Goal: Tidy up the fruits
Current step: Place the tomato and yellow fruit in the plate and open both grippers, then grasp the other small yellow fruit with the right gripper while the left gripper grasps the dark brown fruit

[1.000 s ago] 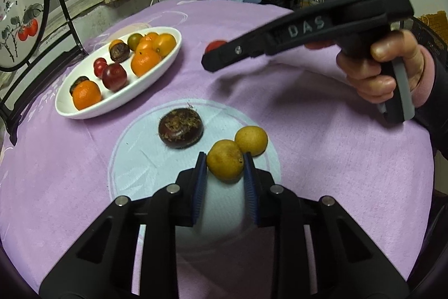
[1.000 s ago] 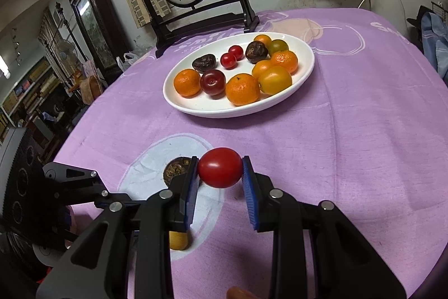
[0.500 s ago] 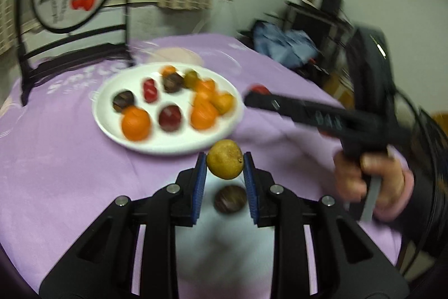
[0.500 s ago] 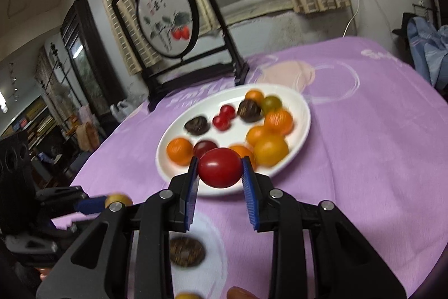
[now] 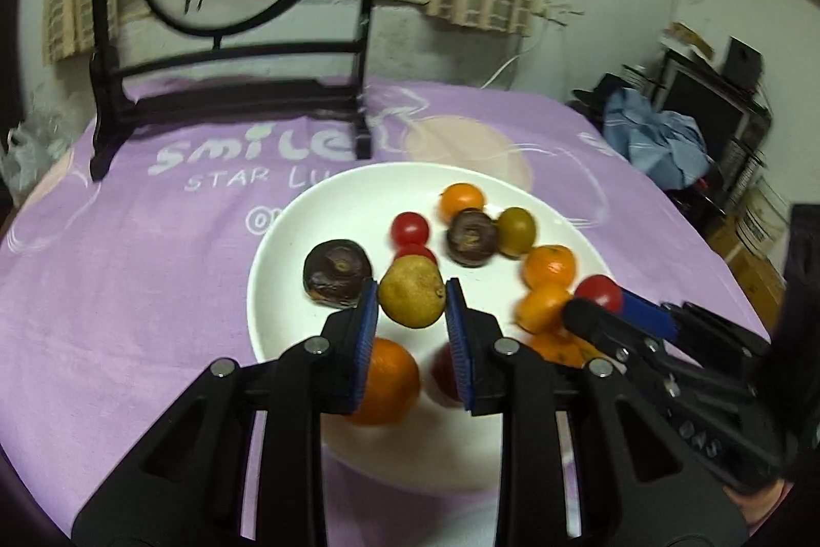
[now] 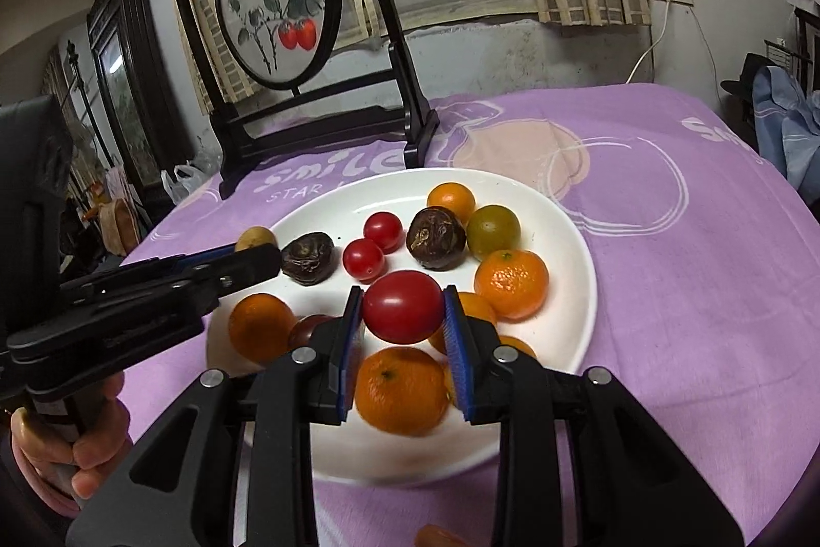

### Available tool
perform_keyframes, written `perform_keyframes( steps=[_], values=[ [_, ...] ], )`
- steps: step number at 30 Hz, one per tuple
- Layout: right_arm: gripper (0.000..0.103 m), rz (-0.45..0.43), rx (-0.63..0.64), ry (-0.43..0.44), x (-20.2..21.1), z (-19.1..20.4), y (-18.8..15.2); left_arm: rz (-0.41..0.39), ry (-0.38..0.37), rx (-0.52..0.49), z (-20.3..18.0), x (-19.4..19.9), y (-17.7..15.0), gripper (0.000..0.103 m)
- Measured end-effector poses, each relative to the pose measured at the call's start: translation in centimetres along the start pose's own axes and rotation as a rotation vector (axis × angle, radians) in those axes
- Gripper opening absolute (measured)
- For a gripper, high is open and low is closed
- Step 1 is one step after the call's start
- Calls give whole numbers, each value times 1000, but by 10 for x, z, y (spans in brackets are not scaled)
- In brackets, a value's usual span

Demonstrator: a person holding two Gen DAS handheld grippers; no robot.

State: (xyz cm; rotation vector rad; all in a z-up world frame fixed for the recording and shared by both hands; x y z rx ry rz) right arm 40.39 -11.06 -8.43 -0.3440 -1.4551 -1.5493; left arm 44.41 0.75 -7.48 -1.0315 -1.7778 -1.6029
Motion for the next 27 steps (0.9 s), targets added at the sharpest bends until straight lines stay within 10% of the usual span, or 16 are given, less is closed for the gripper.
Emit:
perform_keyframes(
  steps=[3, 7, 15, 27],
  values=[
    [32, 12, 9, 7, -6, 2, 2, 14, 21, 8, 6, -10, 3, 28],
    [47, 18, 19, 11, 1, 6, 2, -38, 75, 53, 16, 3, 4, 88],
    [62, 65, 27, 67, 33, 14, -22, -104, 81, 117, 24, 54, -9, 101],
    [62, 300, 241, 80, 48, 45, -125, 17, 134, 87, 32, 57, -99, 101]
  ],
)
Point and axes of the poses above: each gripper's, at about its wrist camera, not at the fingertips, and x roughly against the way its jaws point, z to its left, y to its top, the point moved 9 cm from there along -x, roughly the way its jaws point, and after that the axes turned 14 degrees about z, right-handed, at the moved point
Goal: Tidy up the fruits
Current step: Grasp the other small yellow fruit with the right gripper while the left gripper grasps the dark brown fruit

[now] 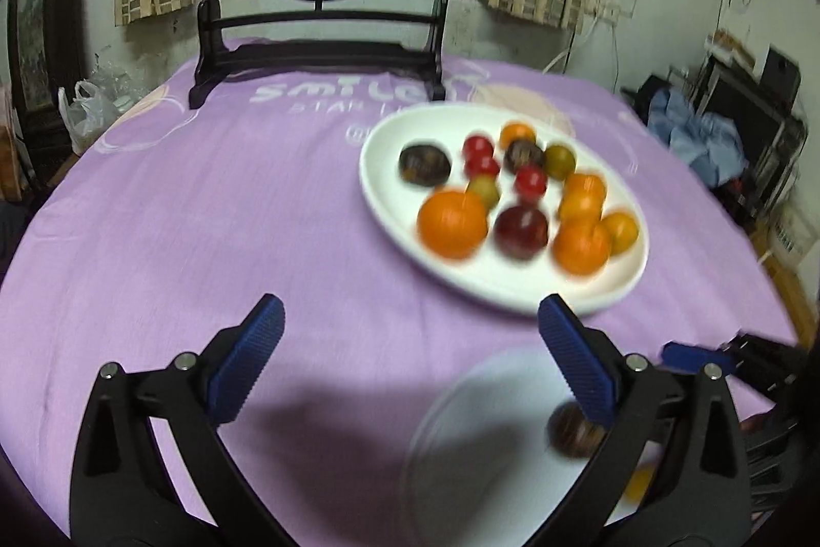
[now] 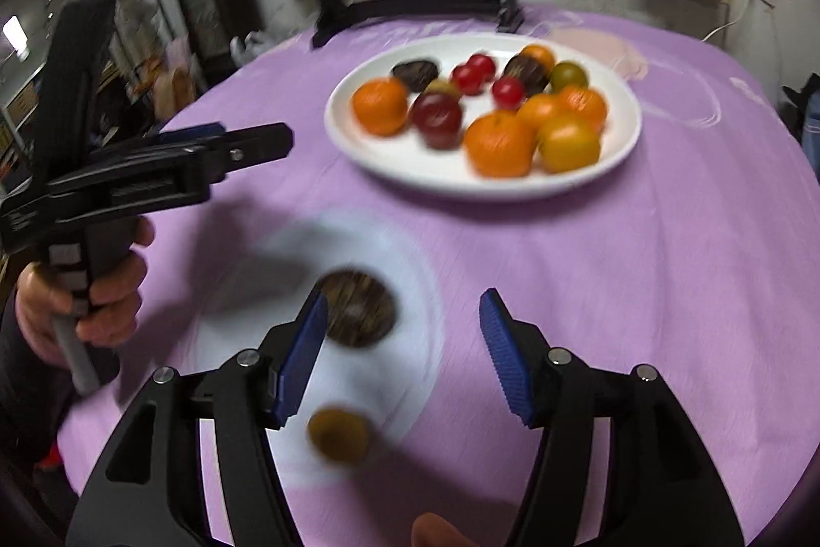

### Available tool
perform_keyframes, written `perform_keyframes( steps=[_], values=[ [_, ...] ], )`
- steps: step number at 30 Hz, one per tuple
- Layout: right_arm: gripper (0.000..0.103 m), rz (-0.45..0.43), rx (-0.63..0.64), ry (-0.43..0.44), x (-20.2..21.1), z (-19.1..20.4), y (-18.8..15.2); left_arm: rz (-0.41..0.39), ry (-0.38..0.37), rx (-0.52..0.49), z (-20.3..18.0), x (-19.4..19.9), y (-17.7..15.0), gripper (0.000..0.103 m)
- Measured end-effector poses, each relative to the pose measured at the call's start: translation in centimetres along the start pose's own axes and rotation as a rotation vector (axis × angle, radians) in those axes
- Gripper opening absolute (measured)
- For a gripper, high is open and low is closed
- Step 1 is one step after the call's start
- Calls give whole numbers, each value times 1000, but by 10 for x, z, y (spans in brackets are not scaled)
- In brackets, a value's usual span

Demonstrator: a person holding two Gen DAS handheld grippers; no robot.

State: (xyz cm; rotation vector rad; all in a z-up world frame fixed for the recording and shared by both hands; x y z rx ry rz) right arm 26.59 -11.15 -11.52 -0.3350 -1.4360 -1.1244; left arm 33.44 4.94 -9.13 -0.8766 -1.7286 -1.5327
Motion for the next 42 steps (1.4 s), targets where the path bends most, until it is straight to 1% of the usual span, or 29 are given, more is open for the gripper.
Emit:
perform_keyframes(
  steps=[3, 5, 7, 10, 14, 19, 26, 30, 31, 32, 35, 37, 39, 40, 42],
  values=[
    [62, 17, 36, 25, 3, 10, -11, -7, 23, -20, 2, 4, -9, 101],
    [62, 38, 68, 32, 1, 19, -21, -19, 11, -13, 5, 9, -10, 101],
    [62, 58, 94, 31, -1, 26, -27, -24, 6, -6, 6, 11, -11, 101],
    [62, 85, 128, 24, -6, 34, -35, -33, 23, -8, 7, 12, -11, 101],
    [60, 89, 164, 2, -7, 42, -40, -24, 24, -18, 5, 11, -11, 101],
    [47, 108, 163, -21, -12, 40, -44, -29, 32, -33, 2, 13, -11, 101],
    [36, 107, 159, -50, -14, 36, -44, -25, 32, -25, 3, 12, -12, 101],
    [31, 104, 151, -48, -13, 32, -44, -20, 34, -19, 5, 10, -13, 101],
    [28, 103, 143, -34, -12, 31, -44, -16, 34, -20, 5, 10, -13, 101],
    [26, 100, 133, -15, -11, 30, -43, -14, 34, -20, 5, 9, -13, 101],
    [26, 70, 69, 21, -3, 19, -37, -9, 32, -29, 4, 8, -14, 101],
    [26, 42, -3, 43, 4, 5, -33, 11, 9, -53, -2, 7, -16, 101],
    [26, 14, -87, 57, 11, -12, -28, 31, -24, -99, -13, 6, -21, 101],
    [26, 5, -120, 60, 13, -18, -28, 41, -49, -141, -24, 6, -25, 101],
    [26, -5, -183, 65, 17, -31, -28, 51, -71, -214, -42, 6, -33, 100]
  ],
)
Point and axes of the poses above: each gripper's, at about its wrist camera, not at the fingertips, and x roughly against the way its jaws point, z to its left, y to its top, the point moved 9 cm from there along -x, roughly the way its jaws point, and after that the axes turned 14 degrees about z, right-handed, at the moved point
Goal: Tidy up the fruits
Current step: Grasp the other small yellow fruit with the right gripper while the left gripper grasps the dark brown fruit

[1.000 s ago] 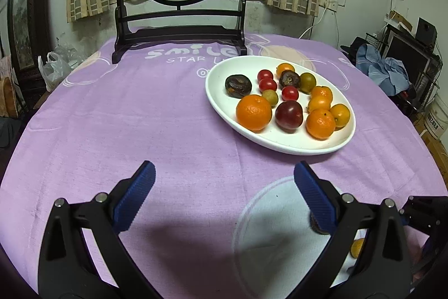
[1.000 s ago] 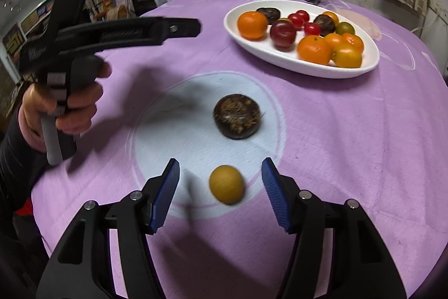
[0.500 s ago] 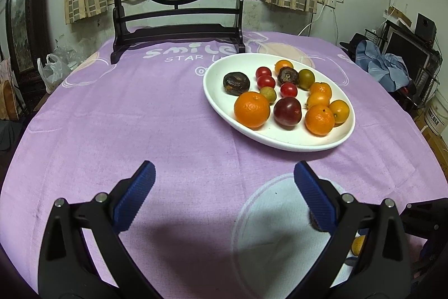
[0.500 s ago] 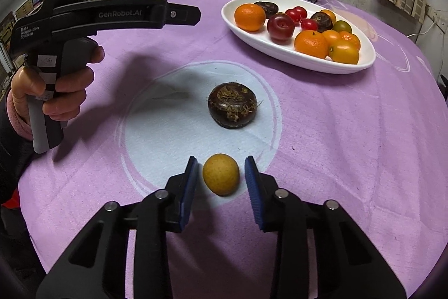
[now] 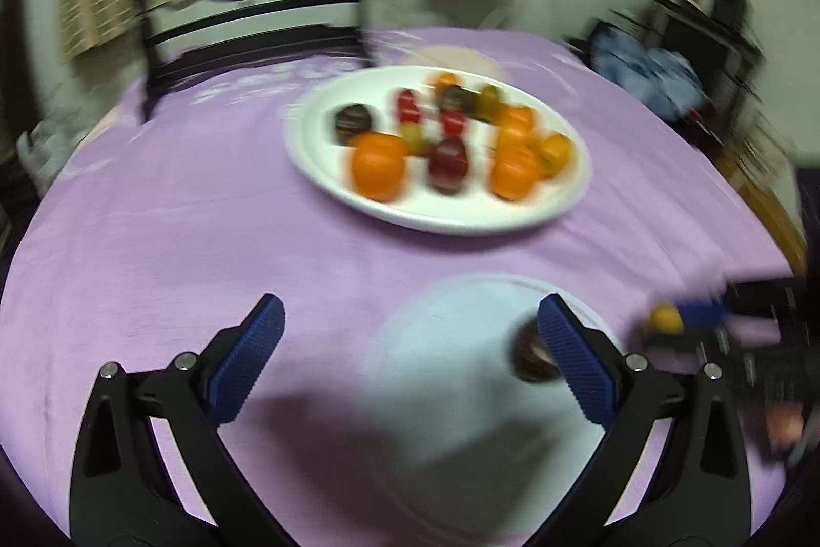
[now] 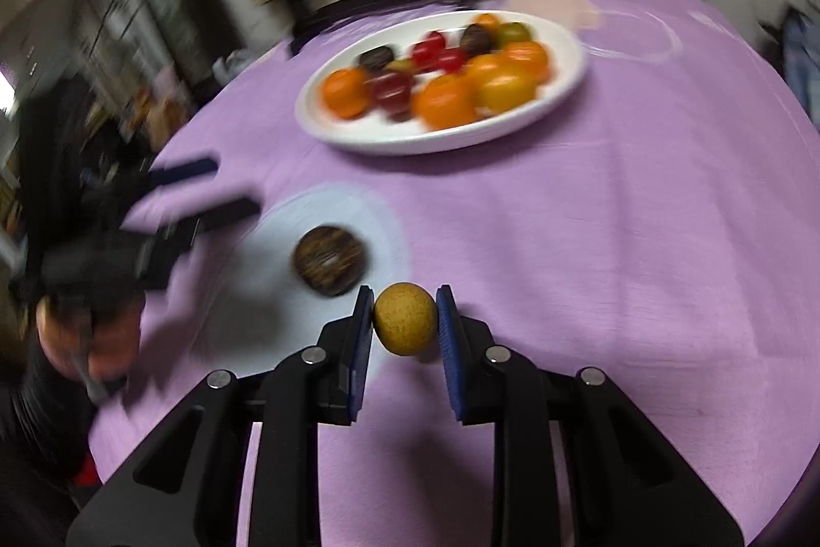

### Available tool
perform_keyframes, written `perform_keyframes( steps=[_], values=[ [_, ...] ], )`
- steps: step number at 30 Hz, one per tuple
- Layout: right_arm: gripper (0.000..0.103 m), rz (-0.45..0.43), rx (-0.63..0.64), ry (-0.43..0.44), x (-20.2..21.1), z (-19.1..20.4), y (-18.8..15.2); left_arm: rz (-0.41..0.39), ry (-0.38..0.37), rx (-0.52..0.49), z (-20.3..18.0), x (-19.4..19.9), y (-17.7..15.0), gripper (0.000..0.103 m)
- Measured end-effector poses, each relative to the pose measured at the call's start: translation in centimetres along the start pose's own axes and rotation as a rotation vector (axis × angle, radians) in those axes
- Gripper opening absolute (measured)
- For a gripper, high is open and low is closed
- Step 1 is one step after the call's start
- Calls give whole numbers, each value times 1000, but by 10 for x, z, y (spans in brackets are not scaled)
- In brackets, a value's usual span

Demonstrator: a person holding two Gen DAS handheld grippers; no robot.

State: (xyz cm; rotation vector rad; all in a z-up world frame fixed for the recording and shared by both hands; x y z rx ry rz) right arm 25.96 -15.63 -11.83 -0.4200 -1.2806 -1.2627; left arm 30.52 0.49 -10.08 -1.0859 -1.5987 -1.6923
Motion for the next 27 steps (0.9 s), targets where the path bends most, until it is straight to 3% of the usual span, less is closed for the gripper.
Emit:
perform_keyframes(
  steps=[4, 10, 17, 20, 24, 27],
  values=[
    [26, -11, -89, 0, 7, -20, 3, 8, 5, -154, -39, -4, -12, 95],
    [26, -13, -116, 9, 9, -22, 1, 66, -22, -238, -67, -20, -18, 71],
    [26, -13, -115, 16, 9, -22, 0, 113, -11, -248, -73, -38, -21, 64],
    [26, -13, -111, 16, 9, -21, 0, 127, 9, -239, -70, -42, -22, 56],
    [26, -15, -112, 8, 9, -22, 0, 133, -17, -235, -71, -42, -22, 46],
    [26, -13, -112, 4, 9, -22, 0, 124, -4, -247, -74, -41, -23, 45]
  ],
)
Point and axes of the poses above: each gripper's, at about its wrist camera, not at the fingertips, and x roughly against the way its jaws point, z to its left, y to its top, the point moved 9 cm from there along -x, roughly the way its jaws point, and after that the axes turned 14 degrees about z, right-handed, at the moved point
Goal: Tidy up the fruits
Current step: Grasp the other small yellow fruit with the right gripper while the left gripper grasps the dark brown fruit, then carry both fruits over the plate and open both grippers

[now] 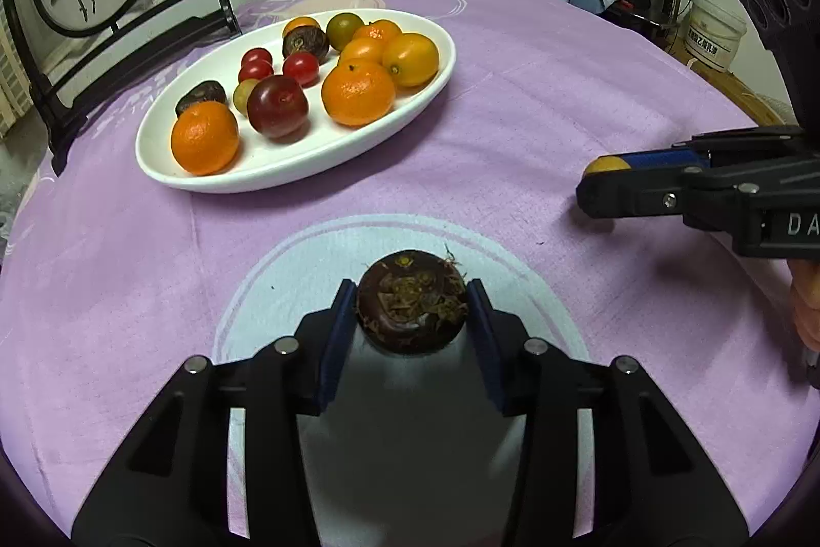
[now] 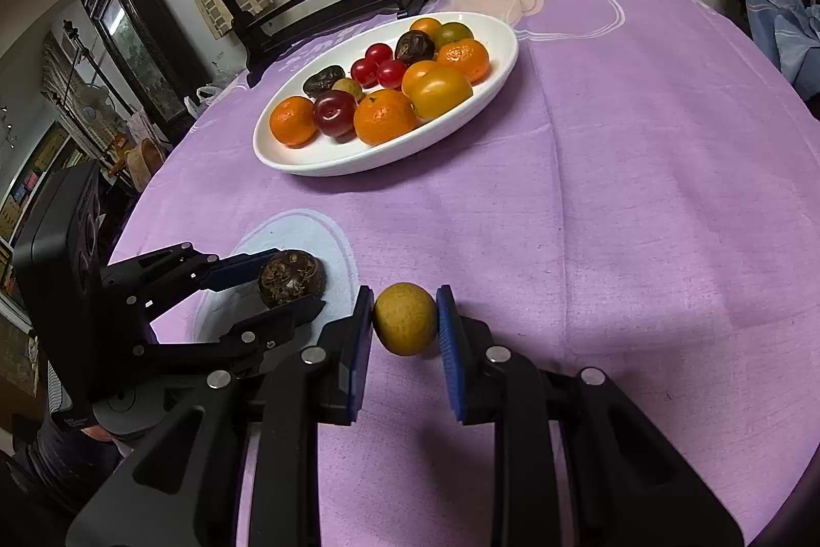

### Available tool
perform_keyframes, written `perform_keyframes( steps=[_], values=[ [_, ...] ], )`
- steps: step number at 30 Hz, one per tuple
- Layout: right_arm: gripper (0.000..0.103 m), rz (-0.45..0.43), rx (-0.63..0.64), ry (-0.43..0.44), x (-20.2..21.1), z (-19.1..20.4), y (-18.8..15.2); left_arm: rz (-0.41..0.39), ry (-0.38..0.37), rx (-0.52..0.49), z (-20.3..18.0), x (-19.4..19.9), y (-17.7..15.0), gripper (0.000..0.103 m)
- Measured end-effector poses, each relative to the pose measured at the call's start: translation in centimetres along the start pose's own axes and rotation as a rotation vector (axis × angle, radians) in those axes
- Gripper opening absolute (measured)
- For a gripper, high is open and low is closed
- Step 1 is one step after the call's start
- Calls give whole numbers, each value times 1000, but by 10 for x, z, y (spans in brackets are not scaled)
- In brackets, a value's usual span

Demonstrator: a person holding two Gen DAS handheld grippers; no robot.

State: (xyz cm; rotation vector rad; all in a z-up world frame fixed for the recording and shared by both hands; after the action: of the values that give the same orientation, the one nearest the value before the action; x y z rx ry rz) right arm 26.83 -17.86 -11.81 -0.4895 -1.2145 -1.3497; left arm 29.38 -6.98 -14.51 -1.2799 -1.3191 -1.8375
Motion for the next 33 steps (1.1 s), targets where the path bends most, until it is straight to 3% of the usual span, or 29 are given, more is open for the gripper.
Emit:
perform_keyframes(
  steps=[8, 16, 22, 28, 33],
  values=[
    [26, 7, 23, 4, -4, 5, 0, 0, -7, 13, 1, 1, 1, 45],
    [26, -59, 94, 40, -1, 29, 11, -54, -26, 67, 10, 21, 6, 45],
    [26, -161, 105, 28, 5, 44, 50, -126, 41, 127, 42, 40, 30, 44],
    [26, -292, 91, -11, 6, 43, 109, -207, 38, 211, 81, 55, 75, 44],
    [26, -275, 69, -47, -19, 32, 145, -216, 36, 289, 123, 43, 114, 44]
  ],
)
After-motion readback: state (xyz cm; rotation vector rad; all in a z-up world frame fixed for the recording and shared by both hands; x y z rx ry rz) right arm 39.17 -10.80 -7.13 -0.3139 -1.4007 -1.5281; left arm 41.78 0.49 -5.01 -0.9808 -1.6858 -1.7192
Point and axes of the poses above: each gripper's, at about its wrist camera, not at the fingertips, and x roughly against the way its jaws point, z to its left, y to its top, the point moved 9 cm from there along -x, roughly the way its jaws point, and after that the axes turned 14 degrees about z, right-handed, at the moved point
